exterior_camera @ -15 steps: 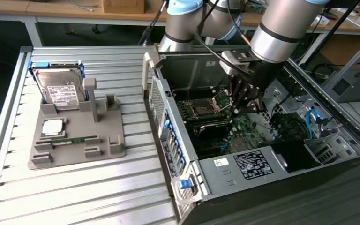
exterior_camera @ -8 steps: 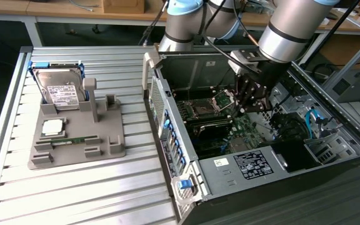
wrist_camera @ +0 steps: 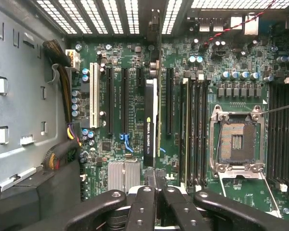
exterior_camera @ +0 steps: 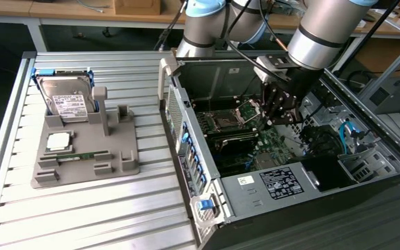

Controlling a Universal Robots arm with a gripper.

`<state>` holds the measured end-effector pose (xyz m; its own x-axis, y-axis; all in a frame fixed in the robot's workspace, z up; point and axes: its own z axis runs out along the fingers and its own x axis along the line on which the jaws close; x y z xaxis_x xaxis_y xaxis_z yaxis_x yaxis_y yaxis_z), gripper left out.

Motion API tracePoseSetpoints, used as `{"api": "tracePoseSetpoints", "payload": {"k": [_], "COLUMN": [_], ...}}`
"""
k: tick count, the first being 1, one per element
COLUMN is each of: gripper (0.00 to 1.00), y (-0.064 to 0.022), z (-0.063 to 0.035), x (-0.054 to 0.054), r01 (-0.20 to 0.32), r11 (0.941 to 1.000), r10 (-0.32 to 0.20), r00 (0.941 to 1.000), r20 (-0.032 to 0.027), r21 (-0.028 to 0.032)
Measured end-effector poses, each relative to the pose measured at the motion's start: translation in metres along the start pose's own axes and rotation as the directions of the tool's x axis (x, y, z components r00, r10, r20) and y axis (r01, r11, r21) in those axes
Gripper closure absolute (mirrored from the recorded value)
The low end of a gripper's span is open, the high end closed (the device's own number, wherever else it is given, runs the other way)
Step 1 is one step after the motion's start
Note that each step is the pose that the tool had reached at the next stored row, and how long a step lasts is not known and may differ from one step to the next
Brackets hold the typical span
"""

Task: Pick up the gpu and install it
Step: 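Press down on the gpu until it lock into place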

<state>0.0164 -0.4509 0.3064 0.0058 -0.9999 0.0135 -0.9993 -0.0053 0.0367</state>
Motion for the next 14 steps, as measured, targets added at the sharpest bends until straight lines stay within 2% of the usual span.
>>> {"api": "tracePoseSetpoints", "payload": {"k": [3, 5, 7, 14], "gripper": [0.89, 0.89, 0.89, 0.89], "y": [0.0001, 0.0050, 0.0201, 0.0520], "z": [0.0000, 0.0004, 0.0016, 0.0070], "x": [0.000, 0.000, -0.001, -0.005], "r01": [0.000, 0.000, 0.000, 0.000], "r11": [1.0000, 1.0000, 1.0000, 1.0000], "r10": [0.000, 0.000, 0.000, 0.000], "r00": [1.0000, 1.0000, 1.0000, 1.0000], "r20": [0.0000, 0.0001, 0.0000, -0.0001], "r21": [0.0001, 0.0000, 0.0006, 0.0019]}}
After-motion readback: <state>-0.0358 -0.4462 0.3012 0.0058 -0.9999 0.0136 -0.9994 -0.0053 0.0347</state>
